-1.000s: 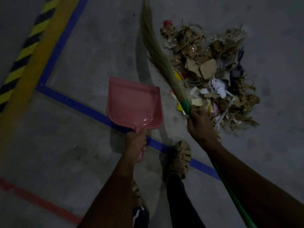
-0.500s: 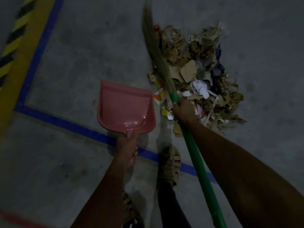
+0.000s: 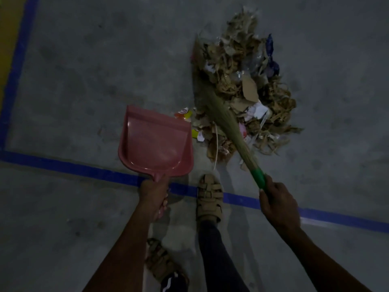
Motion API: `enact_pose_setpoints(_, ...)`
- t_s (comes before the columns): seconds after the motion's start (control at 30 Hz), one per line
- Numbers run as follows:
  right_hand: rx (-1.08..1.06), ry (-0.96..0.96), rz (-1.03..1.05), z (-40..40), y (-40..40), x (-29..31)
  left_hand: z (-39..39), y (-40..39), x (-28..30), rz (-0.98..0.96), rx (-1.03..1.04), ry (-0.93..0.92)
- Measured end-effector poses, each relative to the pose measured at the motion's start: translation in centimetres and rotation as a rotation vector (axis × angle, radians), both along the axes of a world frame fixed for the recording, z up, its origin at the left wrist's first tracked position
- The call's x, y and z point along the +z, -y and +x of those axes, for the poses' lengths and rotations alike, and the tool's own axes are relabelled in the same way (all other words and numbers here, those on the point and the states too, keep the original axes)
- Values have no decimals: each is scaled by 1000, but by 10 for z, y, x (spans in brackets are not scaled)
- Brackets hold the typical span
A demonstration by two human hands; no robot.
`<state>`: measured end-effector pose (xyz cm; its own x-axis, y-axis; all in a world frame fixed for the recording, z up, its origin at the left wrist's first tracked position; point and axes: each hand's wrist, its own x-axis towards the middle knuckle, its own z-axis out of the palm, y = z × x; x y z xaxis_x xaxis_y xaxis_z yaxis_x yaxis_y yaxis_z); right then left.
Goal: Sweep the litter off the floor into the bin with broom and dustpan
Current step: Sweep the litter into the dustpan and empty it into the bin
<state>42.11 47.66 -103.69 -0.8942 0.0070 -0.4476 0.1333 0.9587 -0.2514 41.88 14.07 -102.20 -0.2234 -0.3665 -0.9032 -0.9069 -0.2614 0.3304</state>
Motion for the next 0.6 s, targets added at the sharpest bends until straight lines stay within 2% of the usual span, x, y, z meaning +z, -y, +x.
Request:
enact_pose_setpoints(0.23,-136,-119,72,46,3,-3,25,-8,10,8,-147,-17)
enact_pose_setpoints(0.4,-253,-176,130,45,3,-16,41,-19,10,75,-263,45)
enact_pose_setpoints(0.6,-336,-255,221,17,-8,-45,69,-34,-21,130,-382,93)
